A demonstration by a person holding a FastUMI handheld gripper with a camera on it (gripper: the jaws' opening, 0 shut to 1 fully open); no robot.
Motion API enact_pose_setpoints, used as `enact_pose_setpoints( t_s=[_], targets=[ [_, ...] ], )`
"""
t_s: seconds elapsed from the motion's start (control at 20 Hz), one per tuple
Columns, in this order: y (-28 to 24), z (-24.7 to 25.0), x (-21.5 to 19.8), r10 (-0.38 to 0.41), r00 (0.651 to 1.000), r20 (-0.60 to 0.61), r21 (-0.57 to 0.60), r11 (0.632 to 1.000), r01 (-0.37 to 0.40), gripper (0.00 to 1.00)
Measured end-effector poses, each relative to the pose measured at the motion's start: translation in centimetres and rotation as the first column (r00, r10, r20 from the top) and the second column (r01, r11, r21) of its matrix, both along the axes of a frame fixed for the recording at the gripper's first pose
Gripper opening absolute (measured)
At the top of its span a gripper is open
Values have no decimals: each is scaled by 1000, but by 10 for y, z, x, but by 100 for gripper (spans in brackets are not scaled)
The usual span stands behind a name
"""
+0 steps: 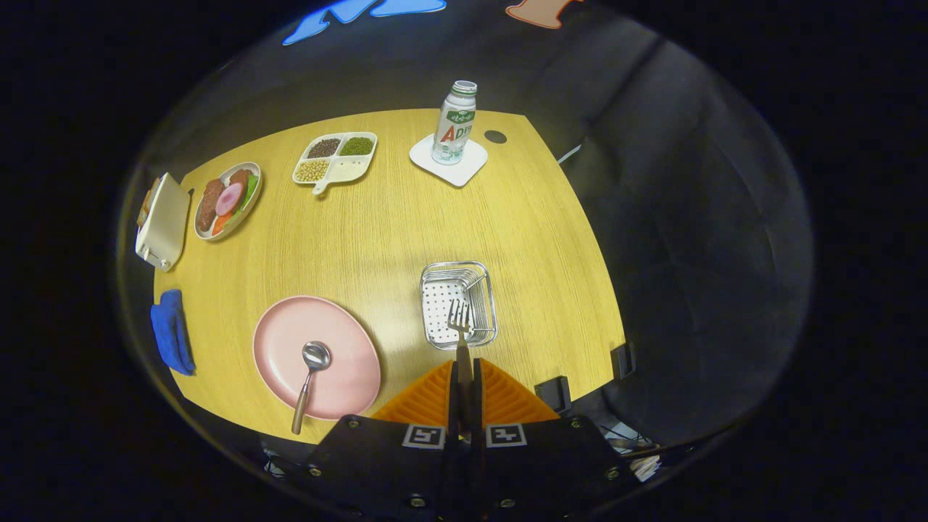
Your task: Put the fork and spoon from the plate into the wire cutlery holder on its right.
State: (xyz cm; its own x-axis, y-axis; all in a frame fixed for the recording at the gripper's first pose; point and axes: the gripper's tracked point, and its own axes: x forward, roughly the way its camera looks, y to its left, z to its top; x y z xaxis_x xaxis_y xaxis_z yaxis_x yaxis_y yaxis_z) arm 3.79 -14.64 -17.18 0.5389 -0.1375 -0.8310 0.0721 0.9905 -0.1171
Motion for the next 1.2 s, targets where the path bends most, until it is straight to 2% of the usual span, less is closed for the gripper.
enact_pose_setpoints(
  t_s=[0.1, 0.25, 0.7, 1.1, 1.2],
  targets=[
    [1, -2, 1, 6, 1000, -11, 17, 1000, -6, 6],
    [4, 2, 3, -5, 1000, 10, 39, 999, 4, 13],
    [34, 16, -3, 7, 999, 36, 39, 999, -9, 13],
    [92, 4, -14, 70, 998, -10, 44, 997, -69, 13],
    [106, -9, -20, 78, 996, -37, 52, 996, -76, 36]
  ],
)
